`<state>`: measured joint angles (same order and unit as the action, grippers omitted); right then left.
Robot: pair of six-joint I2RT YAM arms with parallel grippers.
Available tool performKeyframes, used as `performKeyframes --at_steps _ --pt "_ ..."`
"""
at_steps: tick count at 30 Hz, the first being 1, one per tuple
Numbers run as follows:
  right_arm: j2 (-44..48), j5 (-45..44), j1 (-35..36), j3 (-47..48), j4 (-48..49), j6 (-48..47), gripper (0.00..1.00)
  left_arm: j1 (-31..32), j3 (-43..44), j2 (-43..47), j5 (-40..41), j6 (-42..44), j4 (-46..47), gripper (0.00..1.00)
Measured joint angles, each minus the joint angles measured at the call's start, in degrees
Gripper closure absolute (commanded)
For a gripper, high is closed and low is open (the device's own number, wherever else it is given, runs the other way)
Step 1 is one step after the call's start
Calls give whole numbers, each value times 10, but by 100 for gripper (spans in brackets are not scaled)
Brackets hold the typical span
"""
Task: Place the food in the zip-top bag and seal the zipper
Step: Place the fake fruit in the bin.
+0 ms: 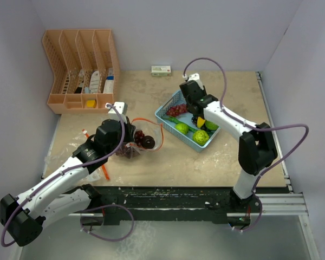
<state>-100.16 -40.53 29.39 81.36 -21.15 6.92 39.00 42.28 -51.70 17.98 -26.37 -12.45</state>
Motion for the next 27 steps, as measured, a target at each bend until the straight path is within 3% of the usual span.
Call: performKeyframes --at_steps 7,18,20,27 --pt "-27 -3 59 -14 27 -61 76 0 0 0 0 0 0 100" --pt "-13 164 66 -40 66 -91 18 0 0 0 0 0 -1 100" --pt "-3 185 66 -47 71 -89 12 0 0 0 0 0 -1 100" --pt "54 244 38 -54 84 -41 15 0 0 3 0 0 -2 100"
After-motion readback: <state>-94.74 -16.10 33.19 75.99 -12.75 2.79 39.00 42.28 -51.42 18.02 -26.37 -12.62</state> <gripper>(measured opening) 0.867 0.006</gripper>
